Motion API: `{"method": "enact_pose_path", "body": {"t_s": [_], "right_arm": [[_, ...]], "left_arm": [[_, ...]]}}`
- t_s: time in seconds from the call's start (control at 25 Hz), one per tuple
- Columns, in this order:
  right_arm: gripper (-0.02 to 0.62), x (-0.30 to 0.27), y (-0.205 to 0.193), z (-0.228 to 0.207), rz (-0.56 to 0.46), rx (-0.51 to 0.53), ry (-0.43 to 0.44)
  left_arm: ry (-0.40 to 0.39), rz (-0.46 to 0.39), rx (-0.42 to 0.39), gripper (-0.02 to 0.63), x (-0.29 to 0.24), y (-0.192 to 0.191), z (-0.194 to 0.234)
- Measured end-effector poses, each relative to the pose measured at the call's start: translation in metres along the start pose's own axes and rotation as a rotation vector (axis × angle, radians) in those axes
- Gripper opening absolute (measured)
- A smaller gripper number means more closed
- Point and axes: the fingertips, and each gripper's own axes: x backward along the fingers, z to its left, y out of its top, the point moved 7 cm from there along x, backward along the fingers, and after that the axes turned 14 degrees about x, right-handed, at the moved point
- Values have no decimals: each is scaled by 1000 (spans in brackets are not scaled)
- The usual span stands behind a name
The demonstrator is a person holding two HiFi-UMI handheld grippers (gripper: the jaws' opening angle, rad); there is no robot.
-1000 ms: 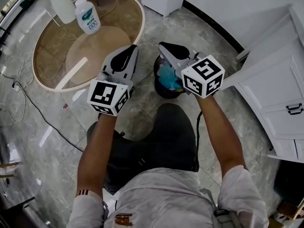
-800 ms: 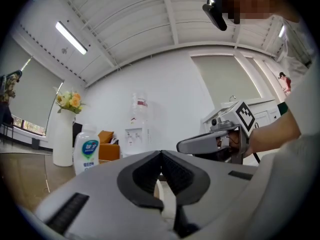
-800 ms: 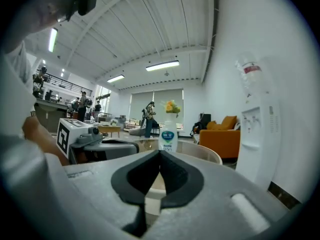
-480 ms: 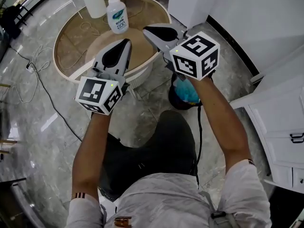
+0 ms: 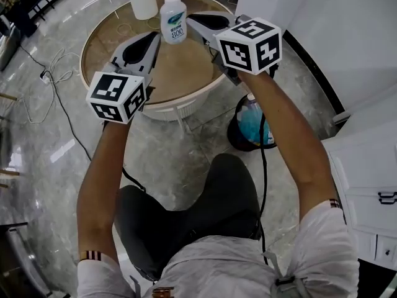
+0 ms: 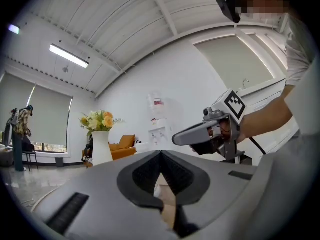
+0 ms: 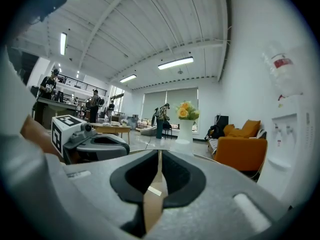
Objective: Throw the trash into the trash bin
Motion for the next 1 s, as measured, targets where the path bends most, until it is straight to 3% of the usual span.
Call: {"method": "enact_pose_path", "body": {"t_s": [0.48, 0.68, 1.0], "right_arm": [[161, -46, -1, -28, 64, 2, -79], [243, -74, 4, -36, 107, -17, -83], [247, -100, 3, -46, 181, -8, -99]], "left_arm": [[57, 9, 69, -2, -6, -3, 28], [46, 25, 56, -2, -8, -5, 26], [40, 35, 43, -2, -8, -6, 29]]}}
